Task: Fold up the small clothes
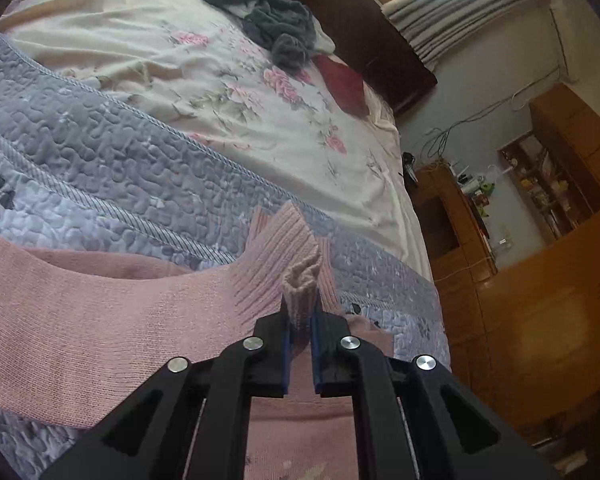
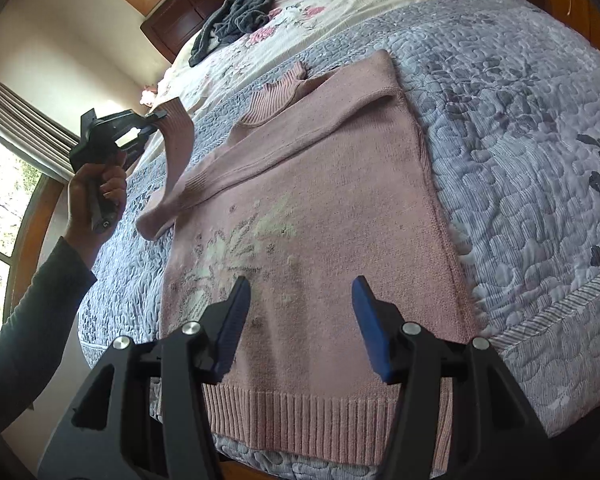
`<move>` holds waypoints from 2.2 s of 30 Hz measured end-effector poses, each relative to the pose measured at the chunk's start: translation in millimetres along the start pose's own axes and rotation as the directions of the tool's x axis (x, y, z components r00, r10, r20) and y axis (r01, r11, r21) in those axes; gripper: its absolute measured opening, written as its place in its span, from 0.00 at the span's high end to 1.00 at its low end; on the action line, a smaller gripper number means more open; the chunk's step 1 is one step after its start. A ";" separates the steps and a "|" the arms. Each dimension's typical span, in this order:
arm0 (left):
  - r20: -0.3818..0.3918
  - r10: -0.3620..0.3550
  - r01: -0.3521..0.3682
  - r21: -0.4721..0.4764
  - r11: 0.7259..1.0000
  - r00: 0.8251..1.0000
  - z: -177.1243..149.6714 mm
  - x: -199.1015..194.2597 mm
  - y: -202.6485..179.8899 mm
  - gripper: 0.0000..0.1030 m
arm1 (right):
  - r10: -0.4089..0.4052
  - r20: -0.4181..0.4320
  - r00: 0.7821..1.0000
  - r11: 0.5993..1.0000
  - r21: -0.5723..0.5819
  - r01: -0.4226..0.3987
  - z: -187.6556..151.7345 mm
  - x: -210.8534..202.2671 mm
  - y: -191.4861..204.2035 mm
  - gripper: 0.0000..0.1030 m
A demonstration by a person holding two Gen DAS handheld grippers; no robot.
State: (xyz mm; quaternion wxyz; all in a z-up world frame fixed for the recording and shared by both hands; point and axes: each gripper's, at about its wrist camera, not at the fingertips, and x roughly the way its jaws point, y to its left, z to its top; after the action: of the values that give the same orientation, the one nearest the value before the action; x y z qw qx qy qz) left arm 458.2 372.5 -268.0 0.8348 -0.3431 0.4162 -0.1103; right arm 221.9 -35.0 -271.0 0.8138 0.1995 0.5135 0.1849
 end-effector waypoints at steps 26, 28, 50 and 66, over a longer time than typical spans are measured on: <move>0.367 -0.459 0.565 -0.275 0.778 0.809 -69.6 -132.5 229.0 0.25 | 0.234 -0.354 0.906 0.934 0.340 -0.109 212.3 295.2 27.3 0.43; 0.393 -0.457 0.573 -0.261 0.777 0.798 -67.3 -140.5 231.7 0.25 | 0.233 -0.352 0.906 0.935 0.336 -0.111 210.3 299.9 30.3 0.44; 0.432 -0.408 0.559 -0.319 0.765 0.804 -79.4 -135.9 250.5 0.25 | -0.005 -0.048 0.999 1.000 -0.019 0.004 308.1 106.0 52.3 0.95; 0.331 -0.405 0.501 -0.291 0.815 0.852 -77.9 -102.8 226.5 0.27 | -0.070 -0.123 0.990 0.975 0.199 0.094 268.4 149.5 -94.6 0.95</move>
State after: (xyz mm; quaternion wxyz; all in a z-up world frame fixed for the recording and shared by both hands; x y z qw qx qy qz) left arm 310.5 551.1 -387.5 0.7506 -0.5938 0.2247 -0.1828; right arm 535.6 -76.1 -328.2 0.7649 0.2496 0.5838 0.1085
